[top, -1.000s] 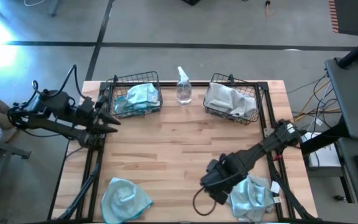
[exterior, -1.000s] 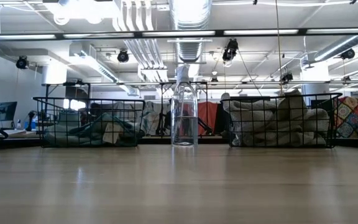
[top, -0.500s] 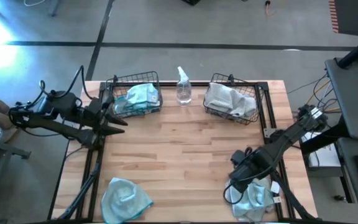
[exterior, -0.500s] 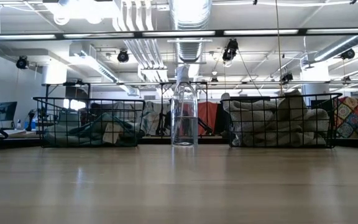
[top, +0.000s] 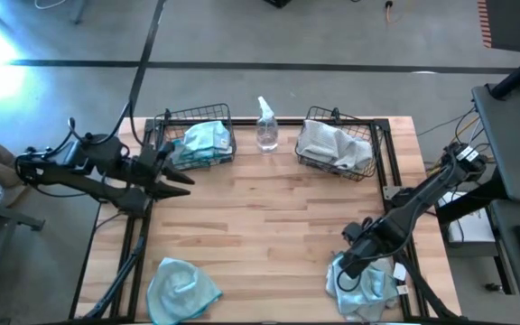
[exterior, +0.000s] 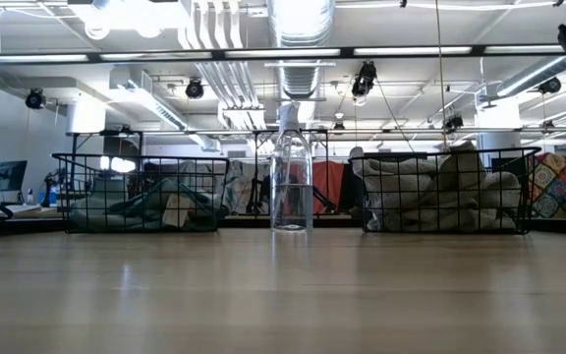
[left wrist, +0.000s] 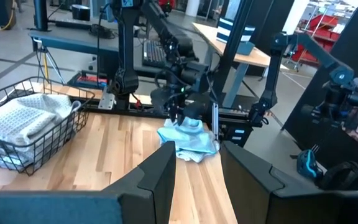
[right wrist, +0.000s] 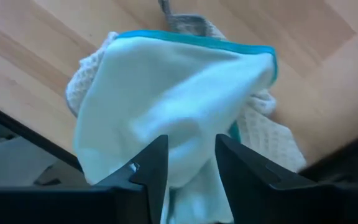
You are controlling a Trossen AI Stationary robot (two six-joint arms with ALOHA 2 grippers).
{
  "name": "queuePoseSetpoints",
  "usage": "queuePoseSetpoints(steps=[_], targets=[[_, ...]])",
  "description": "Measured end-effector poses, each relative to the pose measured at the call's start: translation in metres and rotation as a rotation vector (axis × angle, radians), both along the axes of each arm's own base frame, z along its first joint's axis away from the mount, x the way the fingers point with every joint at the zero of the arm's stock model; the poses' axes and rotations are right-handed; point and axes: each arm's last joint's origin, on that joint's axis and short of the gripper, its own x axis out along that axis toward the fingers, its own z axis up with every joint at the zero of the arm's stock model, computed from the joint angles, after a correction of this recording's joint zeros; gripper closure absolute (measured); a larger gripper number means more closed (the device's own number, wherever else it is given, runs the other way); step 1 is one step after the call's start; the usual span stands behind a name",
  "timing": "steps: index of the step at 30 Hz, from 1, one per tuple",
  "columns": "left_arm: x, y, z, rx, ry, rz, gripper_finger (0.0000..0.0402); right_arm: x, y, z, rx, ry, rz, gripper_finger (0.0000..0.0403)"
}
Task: Sort microfiber towel by color & place in baskets
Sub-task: Put the blue microfiber towel into the left black wire basket
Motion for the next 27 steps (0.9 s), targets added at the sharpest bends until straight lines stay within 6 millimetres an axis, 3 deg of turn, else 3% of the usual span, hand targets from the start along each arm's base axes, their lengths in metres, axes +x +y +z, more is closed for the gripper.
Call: queuePoseSetpoints(steps=[9, 19, 27], targets=[[0.002, 0.000, 0.001, -0.008, -0.008, 0.001, 0.0288, -0.002, 0.000, -0.021, 0.001, 0.037, 0.040, 0.0245], [0.002, 0.000, 0.001, -0.016, -0.007, 0.003, 0.0288, 0.001, 0.003, -0.042, 0.046, 0.050, 0.099, 0.0241], [0.004, -0.001, 0.001, -0.015, -0.008, 0.004, 0.0288, 0.007, 0.009, -0.048, 0.082, 0.001, 0.105, 0.0276]])
